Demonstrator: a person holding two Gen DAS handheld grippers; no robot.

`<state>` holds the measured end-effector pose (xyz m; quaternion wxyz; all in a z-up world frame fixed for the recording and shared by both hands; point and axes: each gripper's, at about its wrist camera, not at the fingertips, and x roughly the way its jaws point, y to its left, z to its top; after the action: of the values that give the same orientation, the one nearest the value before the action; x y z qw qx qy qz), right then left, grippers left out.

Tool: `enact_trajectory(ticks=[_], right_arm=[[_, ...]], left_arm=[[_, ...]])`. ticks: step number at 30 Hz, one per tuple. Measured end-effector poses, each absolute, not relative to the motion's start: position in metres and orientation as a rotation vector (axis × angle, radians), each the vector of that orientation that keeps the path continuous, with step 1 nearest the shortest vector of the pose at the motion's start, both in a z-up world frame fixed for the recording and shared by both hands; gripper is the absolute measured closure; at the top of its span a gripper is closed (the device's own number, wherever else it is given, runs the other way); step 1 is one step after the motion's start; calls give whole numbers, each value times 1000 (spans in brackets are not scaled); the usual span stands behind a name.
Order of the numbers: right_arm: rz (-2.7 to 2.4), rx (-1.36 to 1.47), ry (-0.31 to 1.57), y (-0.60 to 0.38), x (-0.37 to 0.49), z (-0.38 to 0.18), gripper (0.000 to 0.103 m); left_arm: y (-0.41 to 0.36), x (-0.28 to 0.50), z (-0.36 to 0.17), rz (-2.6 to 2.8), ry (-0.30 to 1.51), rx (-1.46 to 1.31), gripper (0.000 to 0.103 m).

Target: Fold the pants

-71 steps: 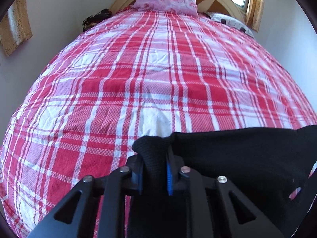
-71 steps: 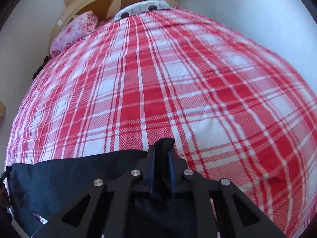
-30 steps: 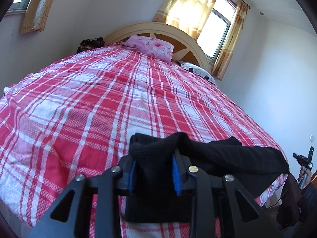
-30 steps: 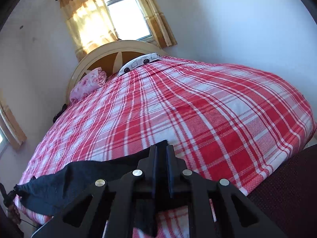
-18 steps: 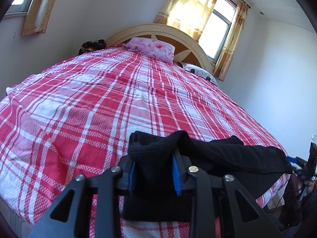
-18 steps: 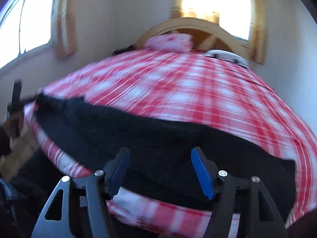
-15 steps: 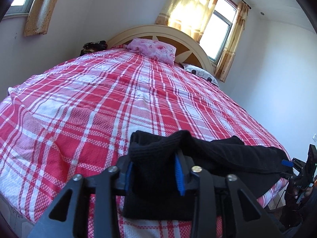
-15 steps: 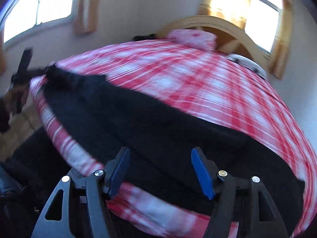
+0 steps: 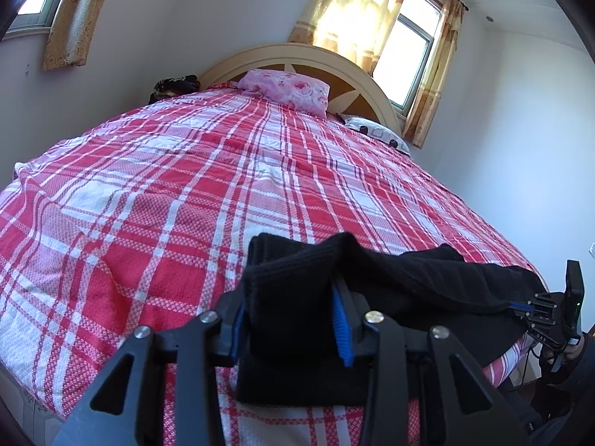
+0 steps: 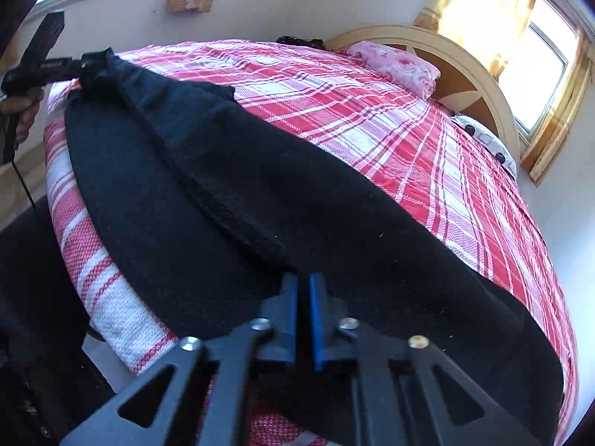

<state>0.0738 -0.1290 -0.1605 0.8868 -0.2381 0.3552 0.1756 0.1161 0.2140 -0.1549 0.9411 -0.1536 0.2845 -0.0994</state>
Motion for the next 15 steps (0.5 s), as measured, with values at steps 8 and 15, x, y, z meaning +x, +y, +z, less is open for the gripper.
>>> enact_trajectory(ticks=[8, 15], right_arm=[[387, -482, 711, -139, 38, -136, 100], [441, -542, 809, -139, 30, -163, 96]], left_arm=[[215, 106, -159, -168, 590, -266, 35], [222, 90, -161, -194, 627, -246, 24]])
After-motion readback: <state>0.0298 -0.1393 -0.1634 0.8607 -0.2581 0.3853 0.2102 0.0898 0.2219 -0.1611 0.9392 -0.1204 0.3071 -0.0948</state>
